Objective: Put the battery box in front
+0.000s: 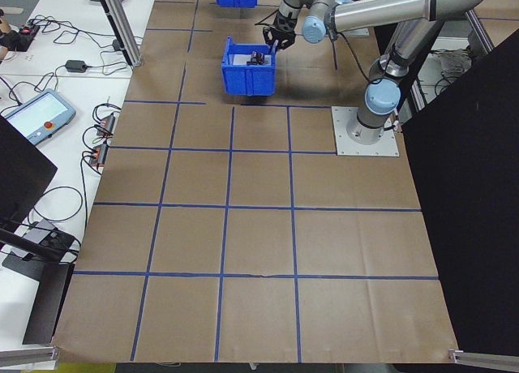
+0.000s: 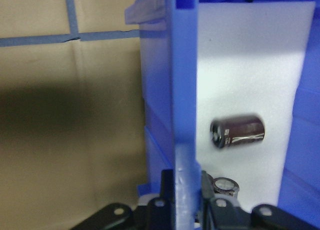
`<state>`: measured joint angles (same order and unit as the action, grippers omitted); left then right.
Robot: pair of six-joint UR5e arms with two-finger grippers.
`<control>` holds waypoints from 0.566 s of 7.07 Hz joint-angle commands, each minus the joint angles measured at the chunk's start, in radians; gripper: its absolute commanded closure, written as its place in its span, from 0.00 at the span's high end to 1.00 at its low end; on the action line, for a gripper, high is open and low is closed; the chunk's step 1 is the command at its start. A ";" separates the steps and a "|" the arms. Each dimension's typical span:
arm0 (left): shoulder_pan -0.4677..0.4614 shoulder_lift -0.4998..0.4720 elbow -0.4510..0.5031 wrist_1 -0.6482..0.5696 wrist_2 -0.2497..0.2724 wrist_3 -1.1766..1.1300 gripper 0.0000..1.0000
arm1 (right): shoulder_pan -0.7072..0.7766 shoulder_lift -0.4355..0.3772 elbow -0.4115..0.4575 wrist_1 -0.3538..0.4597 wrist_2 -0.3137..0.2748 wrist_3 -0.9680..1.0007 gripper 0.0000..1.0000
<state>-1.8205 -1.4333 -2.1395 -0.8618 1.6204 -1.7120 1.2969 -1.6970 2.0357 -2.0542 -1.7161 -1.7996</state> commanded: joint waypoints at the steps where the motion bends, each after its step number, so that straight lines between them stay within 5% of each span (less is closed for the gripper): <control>1: 0.121 -0.112 0.149 0.001 -0.115 0.112 0.00 | -0.004 -0.018 0.020 0.005 0.000 -0.012 0.00; 3: 0.095 -0.308 0.335 0.004 -0.123 0.098 0.00 | -0.002 -0.020 0.021 0.008 0.004 -0.012 0.00; 4: 0.074 -0.362 0.372 0.016 -0.181 0.088 0.00 | -0.002 -0.020 0.023 0.009 0.004 -0.012 0.00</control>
<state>-1.7241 -1.7103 -1.8371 -0.8555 1.4868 -1.6139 1.2939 -1.7155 2.0572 -2.0465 -1.7131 -1.8116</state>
